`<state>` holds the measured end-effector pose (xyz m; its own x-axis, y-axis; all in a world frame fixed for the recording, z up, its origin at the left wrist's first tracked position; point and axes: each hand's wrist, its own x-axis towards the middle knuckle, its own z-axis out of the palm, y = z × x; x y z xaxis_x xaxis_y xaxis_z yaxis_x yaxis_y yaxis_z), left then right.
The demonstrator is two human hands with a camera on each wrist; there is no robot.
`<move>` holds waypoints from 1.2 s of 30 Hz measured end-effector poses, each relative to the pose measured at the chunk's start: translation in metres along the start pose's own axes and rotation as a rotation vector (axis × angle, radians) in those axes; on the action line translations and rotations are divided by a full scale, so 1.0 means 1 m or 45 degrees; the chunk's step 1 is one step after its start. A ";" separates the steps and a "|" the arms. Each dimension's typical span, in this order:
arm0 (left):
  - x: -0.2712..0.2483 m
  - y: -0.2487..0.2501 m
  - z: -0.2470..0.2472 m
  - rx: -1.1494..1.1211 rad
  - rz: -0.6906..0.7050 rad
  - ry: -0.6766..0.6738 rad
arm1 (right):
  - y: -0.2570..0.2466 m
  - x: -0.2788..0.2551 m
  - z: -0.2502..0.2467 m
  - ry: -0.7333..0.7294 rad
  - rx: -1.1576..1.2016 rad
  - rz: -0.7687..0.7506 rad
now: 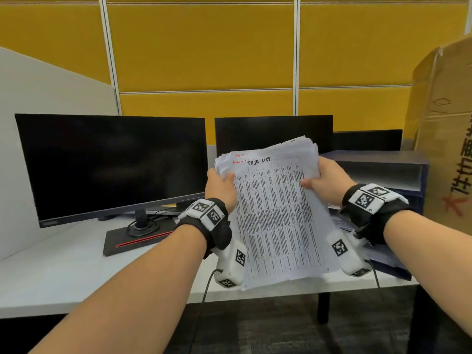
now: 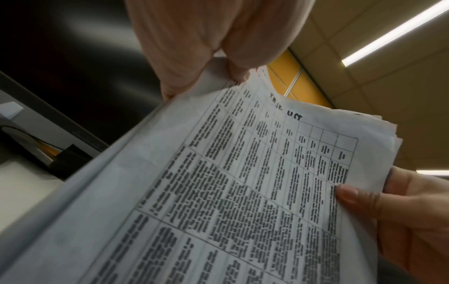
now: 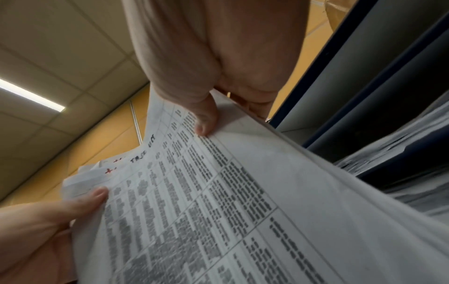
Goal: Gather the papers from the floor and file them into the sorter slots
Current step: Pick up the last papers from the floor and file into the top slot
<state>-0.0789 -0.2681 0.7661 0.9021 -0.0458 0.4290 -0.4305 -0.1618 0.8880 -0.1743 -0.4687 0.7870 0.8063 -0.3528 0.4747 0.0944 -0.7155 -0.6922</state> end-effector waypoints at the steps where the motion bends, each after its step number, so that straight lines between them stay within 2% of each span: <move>1: 0.002 0.003 -0.001 -0.005 0.018 0.032 | -0.003 0.000 0.002 0.028 0.047 0.003; 5: 0.012 0.005 -0.002 -0.017 0.008 0.049 | -0.006 -0.006 0.017 0.107 0.198 0.043; 8: 0.009 -0.009 0.001 0.050 -0.038 -0.036 | 0.000 -0.011 0.037 0.020 0.236 0.109; 10: 0.008 -0.019 0.003 0.081 -0.026 -0.080 | 0.005 -0.011 0.046 0.026 0.209 0.102; 13: 0.012 -0.023 0.004 0.046 0.005 -0.004 | 0.014 -0.006 0.050 0.173 0.258 0.116; 16: 0.019 -0.029 0.004 0.006 0.008 0.032 | 0.023 -0.001 0.056 0.099 0.332 0.115; 18: 0.025 -0.036 0.008 -0.032 0.009 -0.010 | 0.030 0.003 0.061 0.144 0.400 0.118; 21: 0.032 -0.038 0.013 -0.084 0.124 0.119 | 0.029 0.004 0.064 0.357 0.513 0.065; 24: 0.032 -0.037 0.016 -0.148 0.171 0.257 | 0.021 0.003 0.065 0.401 0.537 -0.015; 26: 0.025 -0.041 0.016 -0.133 0.143 0.205 | 0.017 0.000 0.069 0.294 0.491 -0.009; 28: 0.017 -0.044 0.016 0.002 0.147 0.077 | 0.017 -0.003 0.075 0.159 0.398 0.049; 30: 0.015 -0.039 0.011 0.036 0.169 0.052 | 0.016 -0.005 0.075 0.178 0.402 0.086; 33: 0.015 -0.026 0.001 -0.080 0.177 0.088 | 0.012 -0.007 0.071 0.313 0.517 0.076; 36: 0.005 -0.032 -0.005 -0.081 0.086 -0.038 | 0.018 -0.017 0.075 0.189 0.495 0.156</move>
<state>-0.0613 -0.2586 0.7409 0.8710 -0.0839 0.4840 -0.4905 -0.0943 0.8663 -0.1422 -0.4299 0.7258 0.7355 -0.5239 0.4297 0.2389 -0.3930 -0.8880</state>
